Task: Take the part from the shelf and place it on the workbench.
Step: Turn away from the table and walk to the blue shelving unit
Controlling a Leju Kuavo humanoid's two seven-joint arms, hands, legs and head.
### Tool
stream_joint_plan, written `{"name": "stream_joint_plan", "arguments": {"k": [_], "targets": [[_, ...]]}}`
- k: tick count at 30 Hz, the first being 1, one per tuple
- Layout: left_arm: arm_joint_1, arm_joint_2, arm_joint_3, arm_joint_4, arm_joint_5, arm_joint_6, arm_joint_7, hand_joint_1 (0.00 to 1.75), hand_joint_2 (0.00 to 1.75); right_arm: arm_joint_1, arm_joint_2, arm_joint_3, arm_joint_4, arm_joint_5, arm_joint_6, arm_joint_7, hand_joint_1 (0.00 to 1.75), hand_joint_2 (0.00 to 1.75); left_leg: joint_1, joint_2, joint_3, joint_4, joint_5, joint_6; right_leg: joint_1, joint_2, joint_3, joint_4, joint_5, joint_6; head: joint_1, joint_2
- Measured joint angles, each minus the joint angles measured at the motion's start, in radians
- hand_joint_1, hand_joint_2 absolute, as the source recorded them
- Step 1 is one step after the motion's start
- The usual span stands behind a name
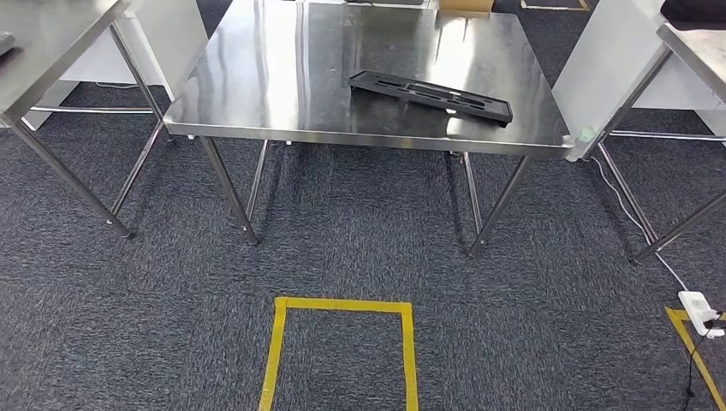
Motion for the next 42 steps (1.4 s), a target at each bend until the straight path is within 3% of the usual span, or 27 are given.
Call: {"name": "stream_joint_plan", "arguments": {"k": [1,2,3,5,6,8,10,11,12,14,15,16,17,18,20,22,25,26,27,29,31,33,35,36,38,41,42], "targets": [[0.0,0.0,0.0,0.0,0.0,-0.001,0.0,0.0,0.0,0.0,-0.002,-0.004,0.0,-0.003,0.0,-0.001,0.0,0.0,-0.001,0.001,-0.016,0.001,0.013,-0.001,0.0,0.001,0.0,0.045,-0.012,0.007,0.0,0.0],[0.001,-0.001,0.0,0.0,-0.001,-0.002,0.0,0.0,0.0,0.0,-0.005,-0.009,0.001,-0.005,-0.001,-0.003,0.0,0.0,-0.001,0.002,-0.032,0.002,0.026,-0.003,0.0,0.001,0.016,0.059,-0.001,0.019,0.0,0.0],[0.001,-0.002,0.0,0.0,-0.001,-0.003,0.0,0.0,0.0,0.0,-0.008,-0.013,0.001,-0.008,-0.002,-0.007,0.0,0.0,-0.001,0.003,-0.047,0.003,0.039,-0.006,0.0,0.001,0.052,0.034,0.023,0.031,0.0,0.0],[0.001,-0.003,0.0,0.0,-0.002,-0.004,-0.001,0.0,0.0,-0.002,-0.012,-0.021,0.001,-0.011,-0.004,-0.02,0.0,0.0,-0.003,0.003,-0.072,0.005,0.062,-0.014,0.001,0.002,0.165,-0.105,0.055,0.04,0.0,0.0],[0.001,-0.003,0.0,0.0,-0.002,-0.004,-0.002,0.0,0.0,-0.003,-0.013,-0.024,0.001,-0.013,-0.004,-0.028,0.0,0.0,-0.004,0.004,-0.079,0.005,0.073,-0.02,0.003,0.003,0.222,-0.19,0.052,0.035,0.0,0.0],[0.001,-0.003,0.0,0.0,-0.005,-0.004,-0.006,0.0,0.0,-0.006,-0.014,-0.032,0.002,-0.014,-0.004,-0.04,0.0,0.0,-0.008,0.006,-0.086,0.002,0.095,-0.029,0.01,0.006,0.276,-0.291,0.034,0.02,-0.001,0.0],[0.003,-0.003,0.0,0.0,-0.01,-0.005,-0.009,0.0,0.0,-0.005,-0.015,-0.039,0.003,-0.013,-0.003,-0.045,0.0,0.0,-0.006,0.005,-0.093,-0.001,0.105,-0.038,0.005,0.005,0.264,-0.302,0.041,0.002,-0.002,0.0],[0.004,-0.002,0.0,0.0,-0.013,-0.005,-0.01,0.0,0.0,-0.005,-0.016,-0.041,0.004,-0.013,-0.003,-0.047,0.0,0.0,-0.005,0.004,-0.1,0.011,0.085,-0.043,0.001,0.003,0.256,-0.302,0.05,-0.01,-0.002,0.0],[0.005,-0.002,0.001,0.0,-0.015,-0.006,-0.01,0.0,0.0,-0.004,-0.017,-0.043,0.004,-0.012,-0.003,-0.049,0.0,0.0,-0.003,0.002,-0.111,0.044,0.046,-0.048,-0.003,0.001,0.248,-0.302,0.06,-0.022,-0.003,0.0],[0.006,-0.002,0.001,0.001,-0.022,-0.007,-0.01,0.0,0.0,-0.005,-0.019,-0.047,0.004,-0.013,-0.003,-0.05,0.0,0.0,0.001,0.0,-0.14,0.165,-0.059,-0.057,-0.002,-0.003,0.233,-0.298,0.075,-0.038,-0.004,0.0],[0.006,-0.002,0.001,0.001,-0.026,-0.007,-0.01,0.0,0.0,-0.004,-0.019,-0.049,0.004,-0.014,-0.003,-0.05,0.0,0.0,0.002,-0.001,-0.153,0.234,-0.095,-0.061,0.0,-0.005,0.224,-0.293,0.081,-0.04,-0.004,0.0],[0.006,-0.001,0.0,0.001,-0.029,-0.009,-0.012,0.0,0.0,-0.005,-0.019,-0.052,0.004,-0.017,-0.003,-0.05,0.0,0.0,0.002,-0.001,-0.159,0.283,-0.11,-0.064,0.001,-0.007,0.214,-0.287,0.086,-0.039,-0.004,0.0],[0.005,-0.001,0.0,0.001,-0.032,-0.011,-0.016,0.0,0.0,-0.004,-0.02,-0.056,0.004,-0.021,-0.003,-0.049,0.0,0.0,0.003,-0.001,-0.151,0.304,-0.107,-0.065,0.001,-0.007,0.203,-0.28,0.09,-0.038,-0.004,0.0],[0.005,0.0,0.0,0.001,-0.034,-0.014,-0.021,0.0,0.0,-0.004,-0.02,-0.06,0.004,-0.024,-0.003,-0.049,0.0,0.0,0.005,-0.001,-0.123,0.283,-0.087,-0.066,0.0,-0.008,0.191,-0.271,0.093,-0.036,-0.005,0.0],[0.005,0.002,0.0,0.0,-0.035,-0.021,-0.03,0.0,0.0,-0.004,-0.021,-0.067,0.005,-0.027,-0.004,-0.047,0.0,0.0,0.008,-0.003,-0.034,0.166,-0.044,-0.061,0.001,-0.007,0.169,-0.251,0.096,-0.035,-0.005,0.0],[0.005,0.004,0.0,0.0,-0.037,-0.024,-0.035,0.0,0.0,-0.007,-0.021,-0.071,0.005,-0.028,-0.004,-0.046,0.0,0.0,0.006,-0.007,0.026,0.068,-0.032,-0.055,0.004,-0.007,0.15,-0.234,0.1,-0.028,-0.004,0.0],[0.004,0.005,0.0,0.0,-0.038,-0.025,-0.036,0.0,0.0,-0.008,-0.021,-0.075,0.005,-0.028,-0.005,-0.046,0.0,0.0,0.001,-0.008,0.03,0.033,-0.029,-0.042,0.006,-0.007,0.133,-0.227,0.11,-0.006,-0.003,0.0],[0.003,0.005,0.0,0.001,-0.039,-0.025,-0.037,0.0,0.0,-0.008,-0.021,-0.076,0.006,-0.028,-0.005,-0.046,0.0,0.0,0.002,-0.006,0.027,0.022,-0.024,-0.034,0.006,-0.006,0.124,-0.217,0.101,-0.002,-0.002,0.0],[0.001,0.005,0.0,0.001,-0.039,-0.025,-0.037,0.0,0.0,-0.007,-0.022,-0.078,0.006,-0.028,-0.005,-0.046,0.0,0.0,0.003,-0.005,0.023,0.011,-0.017,-0.025,0.007,-0.003,0.11,-0.194,0.079,-0.002,0.0,0.0],[-0.002,0.005,0.0,0.0,-0.039,-0.025,-0.037,0.0,0.0,-0.007,-0.022,-0.079,0.007,-0.029,-0.006,-0.046,0.0,0.0,0.003,-0.002,0.003,0.003,0.001,-0.011,0.004,0.002,0.072,-0.097,0.006,-0.011,0.007,0.0],[-0.002,0.005,0.0,0.0,-0.04,-0.025,-0.038,0.0,0.0,-0.007,-0.024,-0.08,0.007,-0.029,-0.006,-0.045,0.0,0.0,0.001,0.0,-0.022,0.003,0.022,-0.01,0.001,0.003,0.048,0.012,-0.044,-0.008,0.012,0.0],[-0.002,0.004,0.0,0.0,-0.04,-0.025,-0.038,0.0,0.0,-0.007,-0.026,-0.082,0.007,-0.029,-0.006,-0.045,0.0,0.0,0.002,0.002,-0.049,0.004,0.043,-0.015,-0.003,0.003,0.073,0.024,-0.019,0.015,0.012,0.0],[-0.002,0.003,-0.001,0.0,-0.043,-0.024,-0.036,0.0,0.0,-0.009,-0.028,-0.085,0.007,-0.029,-0.006,-0.044,0.0,0.0,0.004,0.003,-0.077,0.007,0.065,-0.026,-0.009,0.003,0.16,-0.087,0.031,0.036,0.012,0.0],[-0.003,0.003,-0.001,0.0,-0.045,-0.024,-0.034,0.0,0.0,-0.011,-0.028,-0.086,0.007,-0.03,-0.006,-0.043,0.0,0.0,0.003,0.002,-0.089,0.01,0.075,-0.033,-0.008,0.004,0.213,-0.168,0.035,0.036,0.012,0.0],[-0.003,0.004,-0.002,0.0,-0.052,-0.022,-0.031,0.0,0.0,-0.012,-0.028,-0.089,0.007,-0.032,-0.008,-0.037,0.0,0.0,0.001,0.001,-0.096,0.011,0.093,-0.046,-0.003,0.007,0.27,-0.27,0.02,0.019,0.01,0.0],[-0.003,0.006,-0.003,0.0,-0.062,-0.02,-0.028,0.0,0.0,-0.011,-0.028,-0.093,0.008,-0.036,-0.012,-0.024,0.0,0.0,0.006,0.0,-0.096,0.008,0.109,-0.062,-0.002,0.005,0.26,-0.277,0.029,-0.009,0.004,0.0],[-0.002,0.007,-0.004,0.001,-0.066,-0.02,-0.027,0.0,0.0,-0.011,-0.028,-0.094,0.008,-0.036,-0.013,-0.019,0.0,0.0,0.01,-0.001,-0.102,0.021,0.088,-0.067,-0.004,0.002,0.253,-0.276,0.037,-0.021,0.003,0.0]]}}
